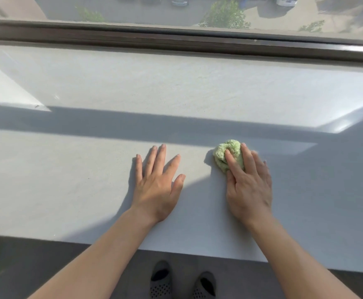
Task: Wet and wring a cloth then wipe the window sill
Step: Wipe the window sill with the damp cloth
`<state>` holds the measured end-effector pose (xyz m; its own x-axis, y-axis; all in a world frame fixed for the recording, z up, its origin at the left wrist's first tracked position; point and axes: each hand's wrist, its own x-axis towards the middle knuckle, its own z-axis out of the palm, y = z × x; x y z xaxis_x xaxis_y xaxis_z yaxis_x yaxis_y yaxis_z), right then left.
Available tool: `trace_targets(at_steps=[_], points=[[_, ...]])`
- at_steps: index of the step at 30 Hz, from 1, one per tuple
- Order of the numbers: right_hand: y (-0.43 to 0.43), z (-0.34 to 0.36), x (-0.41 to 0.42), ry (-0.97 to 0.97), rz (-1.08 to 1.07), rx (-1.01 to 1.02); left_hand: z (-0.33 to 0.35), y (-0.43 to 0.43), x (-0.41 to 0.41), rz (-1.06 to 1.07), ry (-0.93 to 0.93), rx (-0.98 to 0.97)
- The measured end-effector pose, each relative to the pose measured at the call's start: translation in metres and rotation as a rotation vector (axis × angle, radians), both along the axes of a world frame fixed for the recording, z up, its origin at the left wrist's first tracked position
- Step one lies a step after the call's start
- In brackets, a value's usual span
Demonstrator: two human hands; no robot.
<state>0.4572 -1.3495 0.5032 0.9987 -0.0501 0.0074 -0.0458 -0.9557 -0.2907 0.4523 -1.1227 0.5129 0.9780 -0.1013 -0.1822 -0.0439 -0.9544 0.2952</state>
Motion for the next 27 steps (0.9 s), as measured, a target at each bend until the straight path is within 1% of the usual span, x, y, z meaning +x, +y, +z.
trace_targets(at_steps=[1, 2, 4, 6, 8, 9, 11, 13, 14, 15, 18, 20, 21, 22, 23, 27], points=[[0.011, 0.001, -0.009, -0.013, -0.007, 0.003, 0.000, 0.001, -0.005, -0.010, -0.012, -0.003], [0.022, 0.001, -0.023, -0.030, 0.041, -0.009, -0.001, 0.003, -0.009, -0.022, -0.022, -0.009], [0.037, -0.001, -0.059, -0.058, 0.206, -0.047, -0.001, 0.007, -0.010, -0.030, -0.017, -0.039], [0.033, -0.001, -0.088, -0.069, 0.351, -0.074, -0.001, 0.011, -0.009, -0.042, -0.009, -0.052], [0.012, -0.001, -0.094, -0.057, 0.408, -0.093, -0.001, 0.012, -0.010, -0.064, -0.013, -0.025], [0.000, -0.001, -0.092, -0.045, 0.359, -0.096, -0.002, 0.012, -0.011, -0.069, -0.011, -0.006], [-0.021, 0.001, -0.077, -0.019, 0.122, -0.056, -0.003, 0.010, -0.010, -0.073, -0.003, 0.027], [-0.017, 0.001, -0.072, -0.030, -0.096, -0.021, -0.003, 0.007, -0.010, -0.074, -0.005, 0.045], [-0.006, 0.001, -0.078, -0.055, -0.121, -0.025, -0.003, 0.005, -0.009, -0.070, -0.007, 0.044], [0.006, 0.001, -0.087, -0.073, -0.075, -0.036, -0.003, 0.004, -0.009, -0.060, -0.006, 0.037], [0.020, 0.001, -0.125, -0.053, 0.253, -0.079, -0.004, -0.005, -0.011, -0.021, -0.014, 0.007], [0.003, 0.003, -0.134, -0.046, 0.405, -0.088, -0.001, -0.013, -0.013, -0.037, -0.034, -0.017], [-0.010, 0.004, -0.131, -0.040, 0.435, -0.093, 0.001, -0.018, -0.013, -0.060, -0.049, -0.035], [-0.024, 0.004, -0.126, -0.033, 0.418, -0.099, 0.003, -0.023, -0.012, -0.083, -0.060, -0.055], [-0.038, 0.002, -0.118, -0.032, 0.349, -0.100, 0.004, -0.027, -0.011, -0.100, -0.062, -0.075], [-0.082, 0.002, -0.069, -0.018, -0.158, -0.019, 0.004, -0.044, -0.004, -0.094, -0.016, -0.119]])
